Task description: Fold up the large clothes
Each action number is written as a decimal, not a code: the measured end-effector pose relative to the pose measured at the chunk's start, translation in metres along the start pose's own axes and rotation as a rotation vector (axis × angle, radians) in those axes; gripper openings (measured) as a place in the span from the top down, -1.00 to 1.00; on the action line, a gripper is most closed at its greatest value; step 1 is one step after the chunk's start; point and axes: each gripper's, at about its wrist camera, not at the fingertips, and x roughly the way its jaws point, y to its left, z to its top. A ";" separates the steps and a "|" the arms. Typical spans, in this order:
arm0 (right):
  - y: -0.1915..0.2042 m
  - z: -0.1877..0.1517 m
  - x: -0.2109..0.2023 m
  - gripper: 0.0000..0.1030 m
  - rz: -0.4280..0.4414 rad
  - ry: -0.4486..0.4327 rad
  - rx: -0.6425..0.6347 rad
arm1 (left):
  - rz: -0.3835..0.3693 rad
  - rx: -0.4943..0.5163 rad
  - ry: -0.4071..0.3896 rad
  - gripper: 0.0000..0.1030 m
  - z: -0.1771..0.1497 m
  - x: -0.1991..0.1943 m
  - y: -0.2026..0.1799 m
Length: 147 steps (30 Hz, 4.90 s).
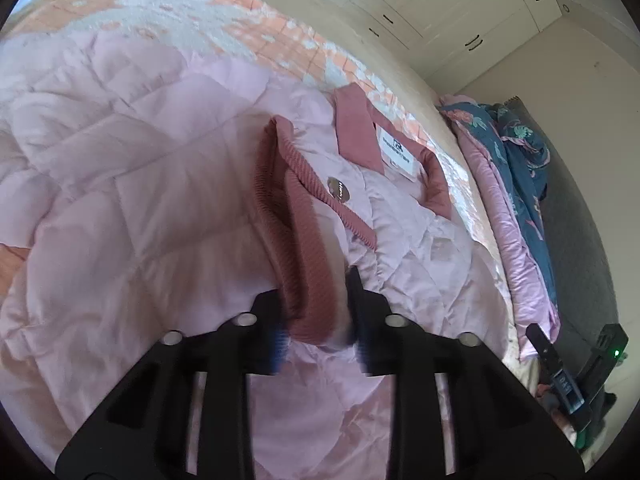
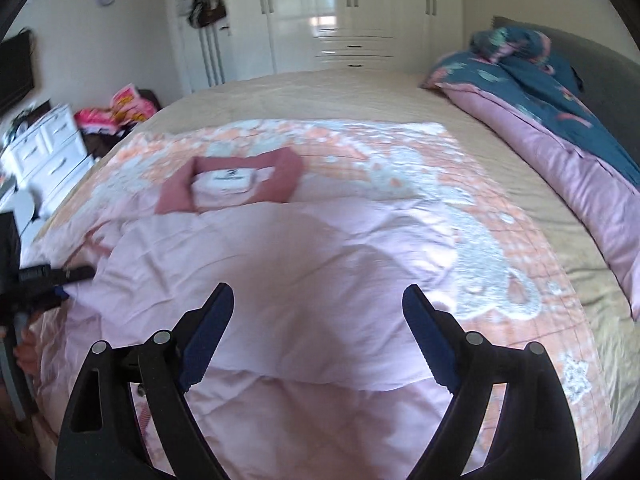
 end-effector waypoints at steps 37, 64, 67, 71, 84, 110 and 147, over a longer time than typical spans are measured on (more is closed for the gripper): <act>-0.015 -0.021 0.052 -0.80 0.029 0.209 0.104 | 0.281 0.167 -0.011 0.12 -0.012 -0.014 -0.002; 0.053 -0.001 0.012 -0.92 0.152 0.056 0.047 | 0.392 0.077 -0.126 -0.82 0.007 -0.081 0.029; 0.076 0.004 0.005 -0.92 0.184 0.051 0.011 | 0.425 0.055 -0.147 -0.82 0.012 -0.087 0.038; 0.104 0.009 -0.005 -0.92 0.211 0.035 -0.037 | 0.456 0.031 -0.171 -0.82 0.018 -0.097 0.048; 0.191 0.024 -0.014 -0.92 0.325 0.030 -0.103 | 0.484 -0.041 -0.234 -0.82 0.032 -0.129 0.072; 0.353 0.032 -0.010 -0.92 0.454 0.086 -0.330 | 0.562 -0.425 -0.369 -0.82 0.050 -0.213 0.202; 0.258 0.006 -0.027 -0.91 0.376 0.082 -0.128 | 0.241 -0.526 -0.727 0.83 0.052 -0.280 0.213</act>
